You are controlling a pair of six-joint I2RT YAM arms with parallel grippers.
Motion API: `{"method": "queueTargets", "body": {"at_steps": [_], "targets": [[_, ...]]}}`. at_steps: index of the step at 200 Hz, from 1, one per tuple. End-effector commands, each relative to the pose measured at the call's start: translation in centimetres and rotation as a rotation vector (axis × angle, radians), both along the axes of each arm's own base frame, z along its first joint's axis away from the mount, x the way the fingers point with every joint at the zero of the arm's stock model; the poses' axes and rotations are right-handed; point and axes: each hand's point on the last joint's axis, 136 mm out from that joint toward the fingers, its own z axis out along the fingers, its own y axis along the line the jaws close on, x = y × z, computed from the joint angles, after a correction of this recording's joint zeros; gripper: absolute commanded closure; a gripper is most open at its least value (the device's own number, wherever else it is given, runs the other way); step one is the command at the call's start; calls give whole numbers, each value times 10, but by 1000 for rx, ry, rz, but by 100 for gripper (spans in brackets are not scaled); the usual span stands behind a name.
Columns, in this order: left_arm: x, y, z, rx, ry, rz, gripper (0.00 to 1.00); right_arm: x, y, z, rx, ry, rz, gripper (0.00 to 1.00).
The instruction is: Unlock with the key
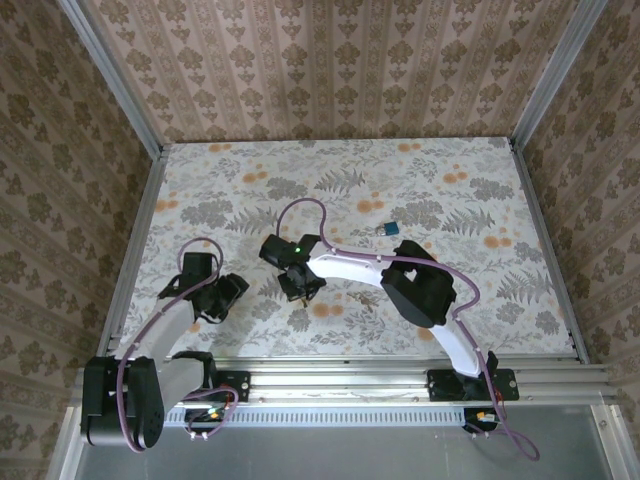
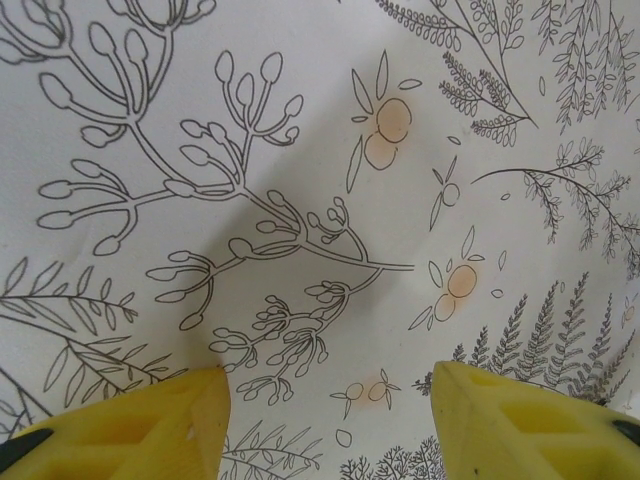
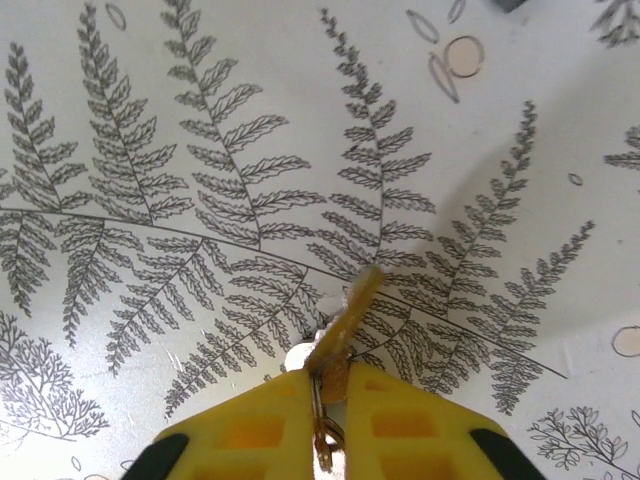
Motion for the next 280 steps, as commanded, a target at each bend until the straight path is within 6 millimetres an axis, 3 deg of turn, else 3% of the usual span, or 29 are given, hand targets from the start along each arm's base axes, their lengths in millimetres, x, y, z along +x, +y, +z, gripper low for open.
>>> {"method": "queueTargets", "body": {"at_steps": [1, 34, 92, 127, 152, 177, 213, 252, 280], "targets": [[1, -5, 0, -10, 4, -5, 30, -2, -24, -13, -48, -5, -25, 95], [10, -13, 13, 19, -34, -54, 30, 9, -42, 12, 112, -45, -46, 100], [39, -58, 60, -25, -215, -205, 30, 25, -62, 95, 572, -153, 27, 100], [53, -95, 100, -115, -357, -323, 32, 10, -72, 149, 685, -301, 200, 99], [60, -121, 133, -193, -461, -402, 42, 1, -81, 178, 710, -393, 286, 100], [61, -145, 167, -248, -560, -488, 51, -3, -86, 190, 728, -404, 311, 100], [51, -173, 202, -297, -671, -596, 49, -6, -88, 196, 735, -410, 322, 100], [41, -190, 216, -322, -718, -661, 40, -9, -86, 200, 763, -399, 324, 100], [36, -201, 220, -330, -727, -700, 43, -11, -82, 202, 782, -386, 331, 100]]}}
